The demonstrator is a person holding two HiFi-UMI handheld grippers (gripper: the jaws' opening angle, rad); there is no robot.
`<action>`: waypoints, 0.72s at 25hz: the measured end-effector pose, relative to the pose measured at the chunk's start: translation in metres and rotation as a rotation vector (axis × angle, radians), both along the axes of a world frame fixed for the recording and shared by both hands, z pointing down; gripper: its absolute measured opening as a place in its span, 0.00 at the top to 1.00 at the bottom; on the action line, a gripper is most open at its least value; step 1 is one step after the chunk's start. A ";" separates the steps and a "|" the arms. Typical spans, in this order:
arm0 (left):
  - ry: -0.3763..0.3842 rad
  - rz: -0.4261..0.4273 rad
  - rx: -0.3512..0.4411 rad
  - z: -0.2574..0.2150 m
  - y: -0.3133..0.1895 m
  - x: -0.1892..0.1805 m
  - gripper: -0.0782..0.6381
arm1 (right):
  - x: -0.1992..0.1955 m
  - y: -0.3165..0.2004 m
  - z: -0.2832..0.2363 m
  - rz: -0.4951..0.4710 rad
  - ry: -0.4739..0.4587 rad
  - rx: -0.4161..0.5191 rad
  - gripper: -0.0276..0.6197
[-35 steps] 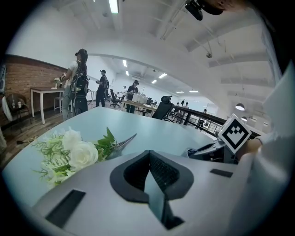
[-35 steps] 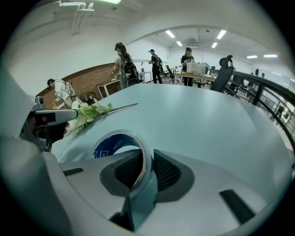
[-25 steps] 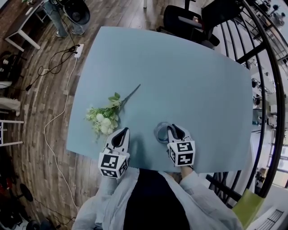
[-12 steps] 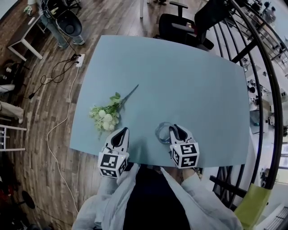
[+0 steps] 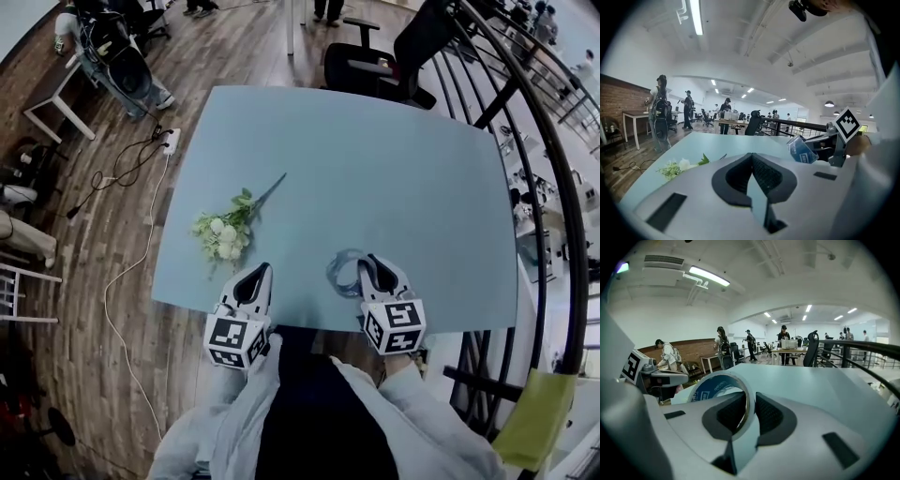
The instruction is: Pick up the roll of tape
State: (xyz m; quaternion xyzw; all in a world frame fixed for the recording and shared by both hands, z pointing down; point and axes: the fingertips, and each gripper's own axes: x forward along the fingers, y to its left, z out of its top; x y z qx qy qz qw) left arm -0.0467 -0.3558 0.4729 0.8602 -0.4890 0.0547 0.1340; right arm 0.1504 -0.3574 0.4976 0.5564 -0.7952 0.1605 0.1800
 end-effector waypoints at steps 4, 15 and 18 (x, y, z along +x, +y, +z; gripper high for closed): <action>0.001 0.004 0.031 -0.012 0.014 0.002 0.87 | 0.003 0.013 -0.018 0.006 -0.017 0.070 0.84; 0.025 0.017 0.091 -0.037 0.055 0.006 0.87 | 0.014 0.059 -0.058 0.048 -0.121 0.272 0.84; 0.035 0.020 0.095 -0.037 0.068 0.005 0.87 | 0.021 0.077 -0.065 0.096 -0.149 0.338 0.84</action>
